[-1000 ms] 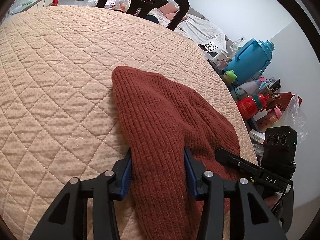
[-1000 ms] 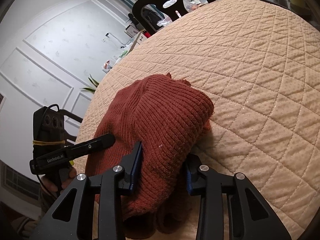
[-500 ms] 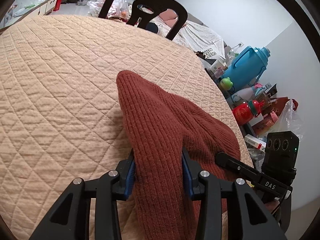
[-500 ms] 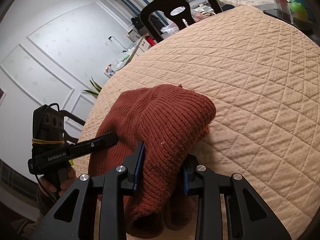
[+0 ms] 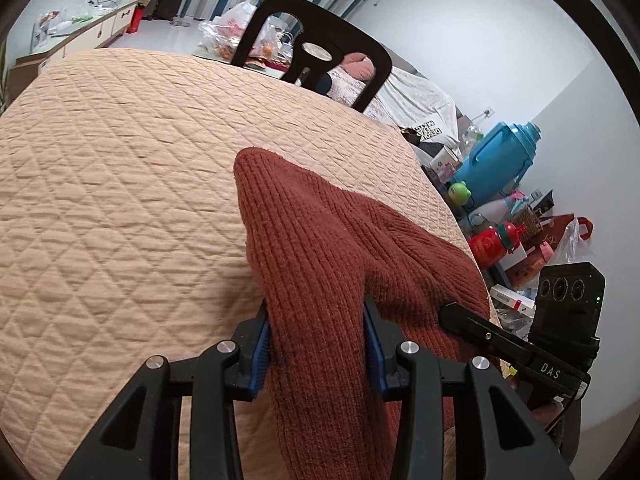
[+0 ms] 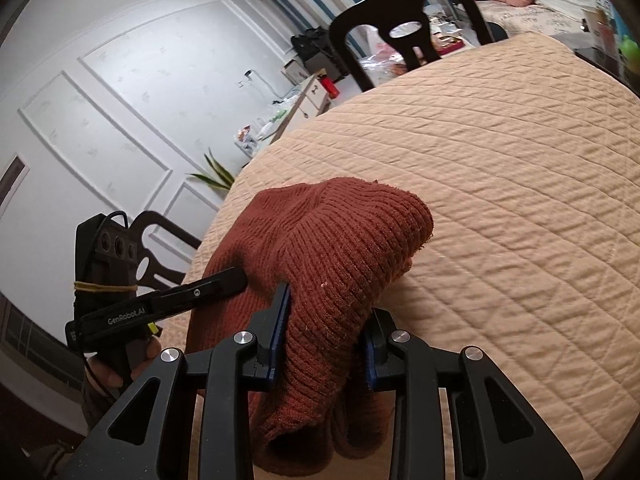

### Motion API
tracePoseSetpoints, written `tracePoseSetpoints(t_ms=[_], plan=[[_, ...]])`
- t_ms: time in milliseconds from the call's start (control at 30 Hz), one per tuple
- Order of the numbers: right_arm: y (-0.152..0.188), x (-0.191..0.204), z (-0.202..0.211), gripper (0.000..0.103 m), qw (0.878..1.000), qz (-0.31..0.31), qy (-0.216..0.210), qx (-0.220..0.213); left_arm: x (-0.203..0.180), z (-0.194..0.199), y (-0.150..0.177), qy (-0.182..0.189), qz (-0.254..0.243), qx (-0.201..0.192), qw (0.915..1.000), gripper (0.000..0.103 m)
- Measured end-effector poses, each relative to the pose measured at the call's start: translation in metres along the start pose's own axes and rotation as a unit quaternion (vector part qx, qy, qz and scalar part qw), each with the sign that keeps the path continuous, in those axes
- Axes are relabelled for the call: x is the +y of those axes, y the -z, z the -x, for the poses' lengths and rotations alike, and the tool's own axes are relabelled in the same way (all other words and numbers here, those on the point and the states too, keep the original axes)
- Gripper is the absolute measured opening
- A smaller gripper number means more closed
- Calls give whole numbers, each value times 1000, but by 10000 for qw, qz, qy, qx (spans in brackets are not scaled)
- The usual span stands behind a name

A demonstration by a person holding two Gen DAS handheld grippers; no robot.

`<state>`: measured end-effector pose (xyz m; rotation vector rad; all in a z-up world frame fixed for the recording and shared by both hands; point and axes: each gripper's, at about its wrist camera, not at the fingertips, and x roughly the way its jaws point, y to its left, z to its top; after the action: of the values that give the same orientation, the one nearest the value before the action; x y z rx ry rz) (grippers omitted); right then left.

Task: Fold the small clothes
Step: 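Lift the gripped sweater edge with both tools and fold it over the bundle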

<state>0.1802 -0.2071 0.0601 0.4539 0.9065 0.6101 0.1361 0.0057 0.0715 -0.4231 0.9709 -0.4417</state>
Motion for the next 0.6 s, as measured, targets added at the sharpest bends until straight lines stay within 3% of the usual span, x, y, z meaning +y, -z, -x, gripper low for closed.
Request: tracePoseSetpoints(t_ms=[600], plan=[[-1,71,-66,31,9972,460,-467,358,80,68,-2,-401,368,-408,9977,42]])
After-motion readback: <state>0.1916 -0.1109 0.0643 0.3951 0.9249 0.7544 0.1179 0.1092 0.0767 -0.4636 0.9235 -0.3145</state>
